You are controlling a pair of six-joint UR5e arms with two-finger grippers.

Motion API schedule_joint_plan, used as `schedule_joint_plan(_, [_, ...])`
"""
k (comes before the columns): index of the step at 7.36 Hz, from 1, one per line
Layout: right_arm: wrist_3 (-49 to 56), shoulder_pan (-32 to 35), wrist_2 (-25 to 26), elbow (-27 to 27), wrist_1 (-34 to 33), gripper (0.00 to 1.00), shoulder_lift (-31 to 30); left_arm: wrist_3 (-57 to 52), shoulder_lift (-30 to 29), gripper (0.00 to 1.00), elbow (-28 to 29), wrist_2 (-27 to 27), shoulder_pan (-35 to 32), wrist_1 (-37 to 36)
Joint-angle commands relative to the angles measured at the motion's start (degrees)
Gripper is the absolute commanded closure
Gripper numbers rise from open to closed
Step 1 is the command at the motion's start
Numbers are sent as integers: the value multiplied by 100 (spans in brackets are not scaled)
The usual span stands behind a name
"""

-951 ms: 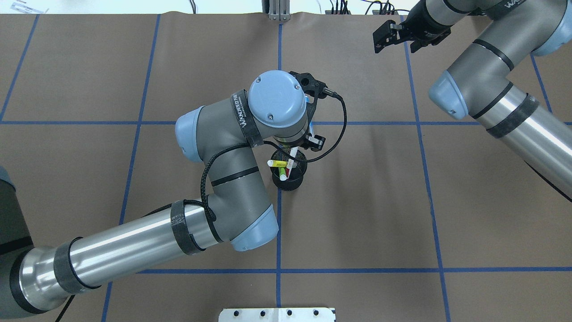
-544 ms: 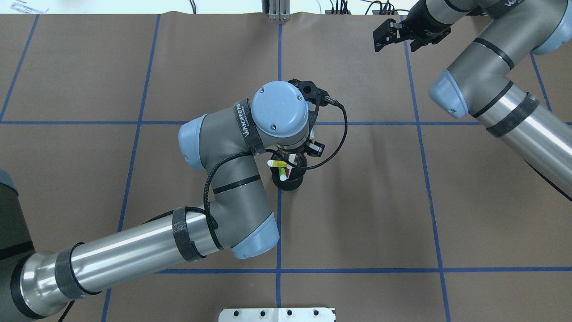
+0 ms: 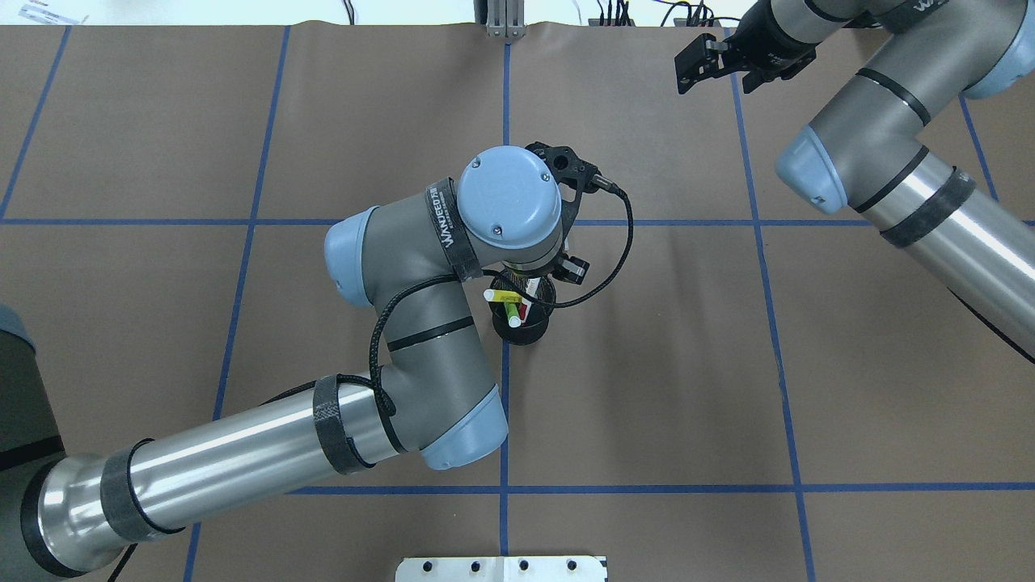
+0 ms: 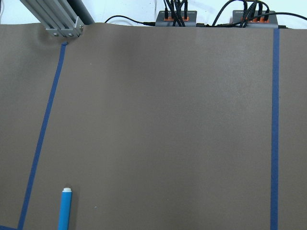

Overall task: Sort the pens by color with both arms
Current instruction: 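Lower the left gripper into the cup and grasp the red-capped marker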

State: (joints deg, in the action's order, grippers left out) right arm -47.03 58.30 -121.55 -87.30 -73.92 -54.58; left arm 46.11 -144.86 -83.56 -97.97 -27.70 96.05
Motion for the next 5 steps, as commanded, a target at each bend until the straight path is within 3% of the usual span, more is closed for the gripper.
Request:
schedule_joint_plan(1, [1,6,0,-15,1,2,-9,-14,-25,86,-229,-38,-16,-42])
schedule_joint_plan(4, [1,6,0,-32,18,2,-35,-181,-507,87,-310,-81,-305,-577])
schedule_joint_plan(5, [1,6,0,-41,9,2,-35,-190,-622,87,-310,-377,-550,-796])
